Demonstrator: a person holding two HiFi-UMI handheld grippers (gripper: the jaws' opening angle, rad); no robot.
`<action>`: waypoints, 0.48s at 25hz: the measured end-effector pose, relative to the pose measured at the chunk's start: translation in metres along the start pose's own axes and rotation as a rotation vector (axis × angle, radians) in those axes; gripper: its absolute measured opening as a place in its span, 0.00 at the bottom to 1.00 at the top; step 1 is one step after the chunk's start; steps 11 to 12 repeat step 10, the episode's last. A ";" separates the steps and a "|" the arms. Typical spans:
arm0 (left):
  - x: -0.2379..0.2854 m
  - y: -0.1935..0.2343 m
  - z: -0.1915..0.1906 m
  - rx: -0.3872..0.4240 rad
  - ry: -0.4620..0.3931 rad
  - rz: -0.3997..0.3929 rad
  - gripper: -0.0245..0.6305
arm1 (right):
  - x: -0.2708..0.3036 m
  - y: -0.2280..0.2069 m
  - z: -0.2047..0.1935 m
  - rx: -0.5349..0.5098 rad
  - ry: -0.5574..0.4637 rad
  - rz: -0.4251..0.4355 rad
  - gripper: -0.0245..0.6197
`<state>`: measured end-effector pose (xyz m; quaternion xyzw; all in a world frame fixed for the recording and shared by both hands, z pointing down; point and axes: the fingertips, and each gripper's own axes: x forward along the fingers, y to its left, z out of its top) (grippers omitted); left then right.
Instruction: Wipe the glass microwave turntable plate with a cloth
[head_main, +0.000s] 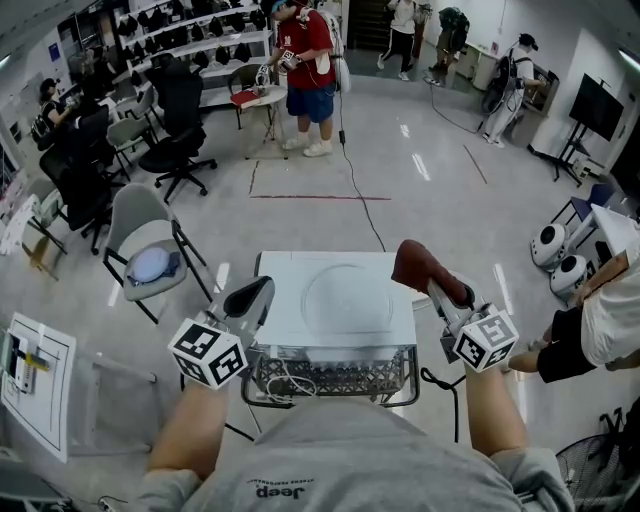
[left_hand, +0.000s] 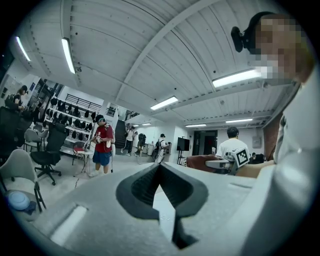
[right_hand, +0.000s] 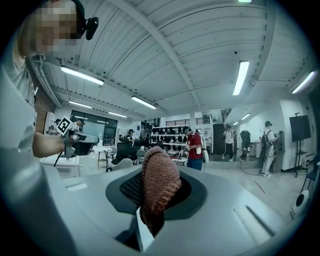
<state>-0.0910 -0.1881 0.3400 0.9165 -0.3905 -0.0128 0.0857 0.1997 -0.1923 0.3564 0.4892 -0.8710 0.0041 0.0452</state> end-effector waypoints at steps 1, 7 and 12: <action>0.000 -0.001 0.000 0.000 0.000 0.000 0.04 | -0.001 0.000 0.000 0.000 0.000 0.001 0.16; 0.001 -0.007 0.001 0.001 0.000 -0.002 0.04 | -0.006 -0.003 0.002 -0.001 -0.001 0.002 0.16; -0.001 -0.005 -0.001 0.000 0.000 -0.002 0.04 | -0.005 -0.001 0.001 -0.002 -0.002 0.003 0.16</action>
